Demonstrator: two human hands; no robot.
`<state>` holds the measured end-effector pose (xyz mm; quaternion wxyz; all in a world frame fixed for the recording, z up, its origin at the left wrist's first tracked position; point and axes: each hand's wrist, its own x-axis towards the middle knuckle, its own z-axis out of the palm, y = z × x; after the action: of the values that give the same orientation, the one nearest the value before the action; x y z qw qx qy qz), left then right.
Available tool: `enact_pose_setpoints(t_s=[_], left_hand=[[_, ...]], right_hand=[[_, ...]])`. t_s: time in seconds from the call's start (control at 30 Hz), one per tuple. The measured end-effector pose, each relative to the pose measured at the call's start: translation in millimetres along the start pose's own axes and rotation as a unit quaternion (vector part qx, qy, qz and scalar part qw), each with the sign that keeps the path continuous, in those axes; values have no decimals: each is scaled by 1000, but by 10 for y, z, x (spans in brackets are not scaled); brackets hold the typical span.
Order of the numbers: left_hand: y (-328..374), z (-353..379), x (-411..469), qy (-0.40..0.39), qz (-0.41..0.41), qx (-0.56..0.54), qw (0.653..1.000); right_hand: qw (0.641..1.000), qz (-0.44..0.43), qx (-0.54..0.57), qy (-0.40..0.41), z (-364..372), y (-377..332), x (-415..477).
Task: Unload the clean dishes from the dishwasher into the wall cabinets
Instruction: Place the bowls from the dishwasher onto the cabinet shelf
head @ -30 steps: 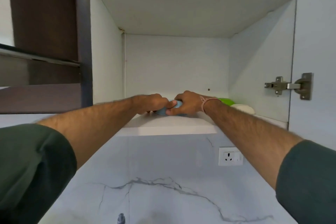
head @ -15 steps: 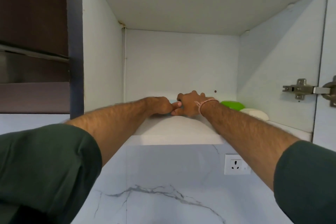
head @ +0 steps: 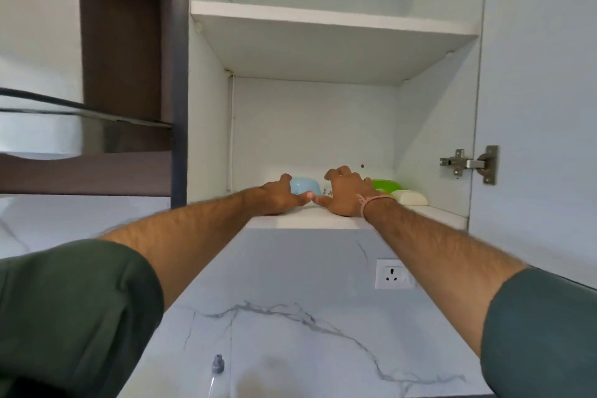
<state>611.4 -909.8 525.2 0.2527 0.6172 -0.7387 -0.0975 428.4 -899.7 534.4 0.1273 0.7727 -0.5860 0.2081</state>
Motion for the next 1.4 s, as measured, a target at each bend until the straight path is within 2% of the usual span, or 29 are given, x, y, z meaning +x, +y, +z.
enact_pose_setpoints(t_s=[0.17, 0.33, 0.43, 0.57, 0.73, 0.93, 1.0, 1.07, 1.13, 1.27, 1.33, 1.4], left_hand=[[384, 56, -820, 52, 30, -104, 993], [812, 372, -1473, 74, 69, -127, 987], [1143, 637, -1769, 53, 74, -191, 977], [1646, 1054, -2037, -17, 61, -299, 952], [2410, 1549, -2425, -154, 32, -489, 858], [3362, 1931, -3170, -352, -7, -660, 663], [3606, 1970, -3467, -379, -14, -713, 589], [3763, 1921, -3733, -381, -21, -751, 538], [3818, 1870, -3943, -368, -36, -773, 515], [3780, 1703, -4322, -353, -31, -768, 534], [3797, 1524, -4448, -348, -14, -771, 532], [3822, 1292, -4575, -331, -6, -761, 558]], right_hand=[[1000, -19, -1, 19, -365, 141, -656], [999, -30, -13, 32, -690, 320, -1325], [999, -26, -25, 34, -902, 447, -1731], [998, -17, -47, 39, -1170, 640, -2248], [995, 15, -76, 61, -1567, 874, -2927], [986, 57, -122, 100, -2025, 942, -3792], [979, 69, -155, 117, -2160, 931, -4077], [971, 83, -184, 124, -2283, 883, -4377], [964, 94, -215, 124, -2395, 826, -4662], [940, 111, -297, 123, -2654, 638, -5177], [928, 167, -305, 134, -2778, 564, -5325], [922, 282, -215, 158, -2837, 529, -5408]])
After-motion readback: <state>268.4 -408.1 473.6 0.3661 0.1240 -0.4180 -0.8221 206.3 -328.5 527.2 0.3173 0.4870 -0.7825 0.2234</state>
